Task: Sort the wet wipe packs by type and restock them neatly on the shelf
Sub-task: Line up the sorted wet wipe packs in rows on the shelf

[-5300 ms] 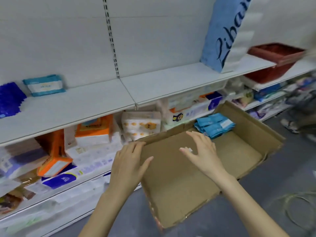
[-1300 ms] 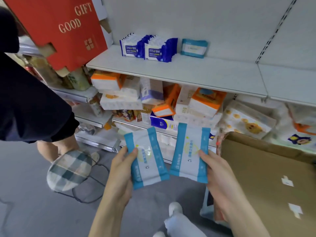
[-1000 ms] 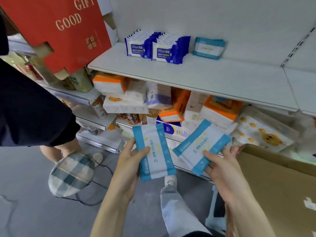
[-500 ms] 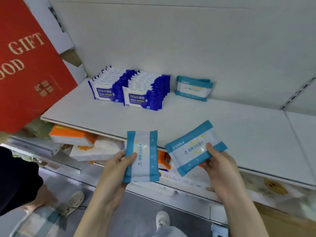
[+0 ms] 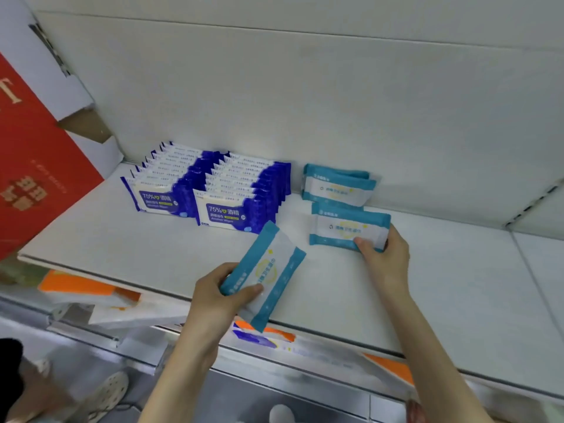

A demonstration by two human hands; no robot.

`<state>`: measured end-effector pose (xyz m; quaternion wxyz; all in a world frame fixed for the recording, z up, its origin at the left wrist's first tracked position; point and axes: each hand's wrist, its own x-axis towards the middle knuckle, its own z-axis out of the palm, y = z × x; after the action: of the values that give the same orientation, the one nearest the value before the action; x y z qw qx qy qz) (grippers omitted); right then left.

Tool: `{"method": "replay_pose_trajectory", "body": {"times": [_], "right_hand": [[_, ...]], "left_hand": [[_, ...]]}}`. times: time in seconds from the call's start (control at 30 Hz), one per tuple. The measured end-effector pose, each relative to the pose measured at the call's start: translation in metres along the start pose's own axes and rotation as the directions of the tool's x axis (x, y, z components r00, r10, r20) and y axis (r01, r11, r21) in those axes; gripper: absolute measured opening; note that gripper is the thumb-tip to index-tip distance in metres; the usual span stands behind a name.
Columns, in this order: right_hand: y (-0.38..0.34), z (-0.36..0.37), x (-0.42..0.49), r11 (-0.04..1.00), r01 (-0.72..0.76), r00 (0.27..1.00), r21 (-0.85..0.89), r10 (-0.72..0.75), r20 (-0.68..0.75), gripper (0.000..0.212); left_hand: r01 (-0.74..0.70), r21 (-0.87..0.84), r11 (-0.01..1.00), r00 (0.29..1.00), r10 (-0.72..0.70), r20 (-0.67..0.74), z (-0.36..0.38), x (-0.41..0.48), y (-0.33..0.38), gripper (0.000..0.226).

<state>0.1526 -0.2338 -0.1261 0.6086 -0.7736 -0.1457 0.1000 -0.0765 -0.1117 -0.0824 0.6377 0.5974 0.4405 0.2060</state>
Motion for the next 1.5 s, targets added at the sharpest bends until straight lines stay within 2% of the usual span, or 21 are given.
{"method": "replay_pose_trajectory", "body": {"times": [0.07, 0.2, 0.3, 0.47, 0.53, 0.63, 0.7, 0.73, 0.8, 0.87, 0.9, 0.93, 1.03, 1.13, 1.2, 1.3, 1.4, 1.5], "right_hand": [[-0.004, 0.010, 0.018, 0.993, 0.067, 0.998, -0.097, -0.066, 0.009, 0.025], [-0.004, 0.030, 0.050, 0.985, 0.071, 0.998, -0.157, -0.069, 0.014, 0.027], [-0.001, 0.040, 0.068, 0.962, 0.080, 0.994, -0.261, -0.097, -0.053, 0.023], [0.010, 0.043, 0.079, 0.918, 0.056, 0.979, -0.393, -0.128, -0.160, 0.036], [0.012, 0.039, 0.079, 0.924, 0.057, 0.975, -0.379, -0.133, -0.176, 0.040], [0.007, 0.024, 0.065, 0.981, 0.057, 0.953, -0.186, -0.109, -0.283, 0.039], [-0.001, 0.015, 0.045, 0.993, 0.098, 0.949, -0.063, -0.112, -0.294, 0.029], [-0.005, 0.012, 0.035, 0.993, 0.116, 0.967, -0.016, -0.117, -0.225, 0.024], [-0.011, 0.012, 0.017, 0.992, 0.123, 0.989, 0.031, -0.125, 0.081, 0.027], [-0.009, 0.016, 0.008, 0.986, 0.150, 0.920, -0.073, -0.112, 0.375, 0.040], [-0.005, 0.018, 0.008, 0.971, 0.190, 0.897, -0.142, -0.113, 0.428, 0.044], [-0.003, 0.020, 0.010, 0.956, 0.226, 0.899, -0.187, -0.131, 0.418, 0.043], [0.002, 0.019, 0.025, 0.942, 0.230, 0.961, -0.245, -0.179, 0.213, 0.022], [0.005, 0.017, 0.041, 0.918, 0.217, 0.976, -0.331, -0.197, 0.094, 0.029], [0.004, 0.017, 0.050, 0.889, 0.221, 0.973, -0.400, -0.227, 0.033, 0.033], [0.007, 0.019, 0.063, 0.882, 0.171, 0.978, -0.440, -0.205, -0.031, 0.033], [0.010, 0.020, 0.070, 0.901, 0.133, 0.982, -0.412, -0.175, -0.065, 0.033], [0.008, 0.015, 0.057, 0.922, 0.124, 0.983, -0.367, -0.164, -0.080, 0.035]], "left_hand": [[-0.022, 0.021, 1.000, 1.000, 0.023, -0.019, 0.002, 0.007, 0.005, 0.019], [-0.051, 0.058, 0.997, 0.997, 0.054, -0.056, 0.003, 0.019, 0.010, 0.017], [-0.058, 0.053, 0.997, 0.997, 0.061, -0.056, 0.003, 0.025, 0.009, 0.016], [-0.097, 0.048, 0.994, 0.995, 0.098, -0.010, 0.005, 0.034, 0.006, 0.017], [-0.122, 0.080, 0.989, 0.992, 0.122, 0.017, 0.008, 0.039, 0.005, 0.019], [-0.211, 0.239, 0.948, 0.977, 0.206, 0.047, 0.016, 0.047, 0.010, 0.025], [-0.319, 0.395, 0.861, 0.946, 0.316, 0.074, 0.023, 0.054, 0.015, 0.026], [-0.377, 0.477, 0.794, 0.921, 0.374, 0.106, 0.027, 0.058, 0.018, 0.025], [-0.470, 0.629, 0.619, 0.865, 0.463, 0.190, 0.037, 0.070, 0.026, 0.024], [-0.529, 0.716, 0.456, 0.812, 0.517, 0.271, 0.050, 0.084, 0.035, 0.021], [-0.546, 0.735, 0.402, 0.795, 0.527, 0.302, 0.058, 0.090, 0.040, 0.020], [-0.561, 0.746, 0.358, 0.778, 0.537, 0.327, 0.065, 0.098, 0.044, 0.019], [-0.610, 0.772, 0.176, 0.701, 0.574, 0.423, 0.082, 0.126, 0.054, 0.025], [-0.617, 0.781, -0.101, 0.575, 0.619, 0.535, 0.100, 0.147, 0.060, 0.034], [-0.602, 0.777, -0.186, 0.527, 0.639, 0.561, 0.112, 0.153, 0.063, 0.042], [-0.585, 0.785, -0.206, 0.494, 0.676, 0.546, 0.124, 0.160, 0.062, 0.063], [-0.539, 0.814, -0.215, 0.526, 0.669, 0.525, 0.127, 0.164, 0.063, 0.074], [-0.542, 0.825, -0.159, 0.545, 0.681, 0.489, 0.123, 0.149, 0.064, 0.075]]}}
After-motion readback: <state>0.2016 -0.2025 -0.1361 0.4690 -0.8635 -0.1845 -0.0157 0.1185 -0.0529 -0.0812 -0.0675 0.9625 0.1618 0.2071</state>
